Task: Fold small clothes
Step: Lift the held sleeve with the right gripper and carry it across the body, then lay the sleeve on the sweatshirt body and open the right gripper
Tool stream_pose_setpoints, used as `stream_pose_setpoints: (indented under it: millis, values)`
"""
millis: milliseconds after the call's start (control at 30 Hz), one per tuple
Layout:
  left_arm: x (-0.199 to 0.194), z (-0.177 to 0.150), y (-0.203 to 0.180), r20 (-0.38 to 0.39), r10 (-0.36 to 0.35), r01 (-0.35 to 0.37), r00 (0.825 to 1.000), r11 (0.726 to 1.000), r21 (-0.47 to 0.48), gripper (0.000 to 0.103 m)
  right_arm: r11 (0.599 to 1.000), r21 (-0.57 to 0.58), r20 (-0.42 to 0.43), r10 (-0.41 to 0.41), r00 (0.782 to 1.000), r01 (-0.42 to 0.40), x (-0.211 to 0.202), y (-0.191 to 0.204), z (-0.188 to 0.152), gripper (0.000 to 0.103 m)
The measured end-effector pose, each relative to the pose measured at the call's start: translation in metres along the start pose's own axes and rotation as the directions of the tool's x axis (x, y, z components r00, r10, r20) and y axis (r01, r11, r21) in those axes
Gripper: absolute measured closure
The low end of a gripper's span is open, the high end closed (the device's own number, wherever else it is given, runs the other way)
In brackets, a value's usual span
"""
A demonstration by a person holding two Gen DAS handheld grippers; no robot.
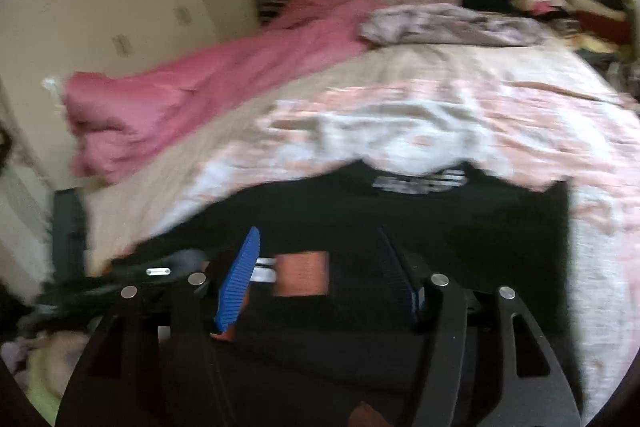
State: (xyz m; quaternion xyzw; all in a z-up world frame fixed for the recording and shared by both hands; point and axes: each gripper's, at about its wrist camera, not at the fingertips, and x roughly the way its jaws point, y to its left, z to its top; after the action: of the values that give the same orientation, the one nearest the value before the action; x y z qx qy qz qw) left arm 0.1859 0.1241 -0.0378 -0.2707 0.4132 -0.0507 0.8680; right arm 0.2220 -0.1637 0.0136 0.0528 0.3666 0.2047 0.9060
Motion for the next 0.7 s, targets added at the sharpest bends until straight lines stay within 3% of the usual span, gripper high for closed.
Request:
stream_pose_setpoints:
  millis: [100,200,267,367,433,633,700]
  values:
    - [0.005,-0.005,-0.003,-0.020,0.016,-0.015,1.000,0.999,0.028,0.019,0.990,0.084,-0.015,-0.111,0.994,0.112,0.001,-0.043,0.000,0.043]
    - [0.013,-0.009,-0.006,-0.049,0.026,-0.024,0.998,0.999,0.037,0.030,0.951,0.191,-0.040,-0.239,0.970,0.243,0.000,-0.100,-0.003,0.042]
    - [0.017,-0.014,-0.012,-0.042,0.063,-0.061,0.997,0.996,0.067,0.030,0.935,0.229,-0.064,-0.263,0.963,0.271,0.001,-0.122,-0.008,0.039]
    - [0.018,-0.017,-0.019,-0.014,0.112,-0.110,0.994,0.989,0.095,0.035,0.930,0.239,-0.109,-0.259,0.960,0.278,0.010,-0.140,-0.016,0.037]
    - [0.018,-0.019,-0.023,0.014,0.157,-0.158,0.987,0.980,0.117,0.048,0.934,0.239,-0.117,-0.243,0.963,0.264,0.015,-0.143,-0.017,0.037]
    - [0.005,-0.022,-0.022,0.070,0.194,-0.202,0.978,0.971,0.125,0.071,0.937,0.265,-0.163,-0.187,0.969,0.226,0.036,-0.144,-0.022,0.037]
    - [-0.004,-0.023,-0.022,0.096,0.175,-0.186,0.980,0.975,0.119,0.073,0.943,0.259,-0.172,-0.169,0.970,0.210,0.040,-0.143,-0.023,0.047]
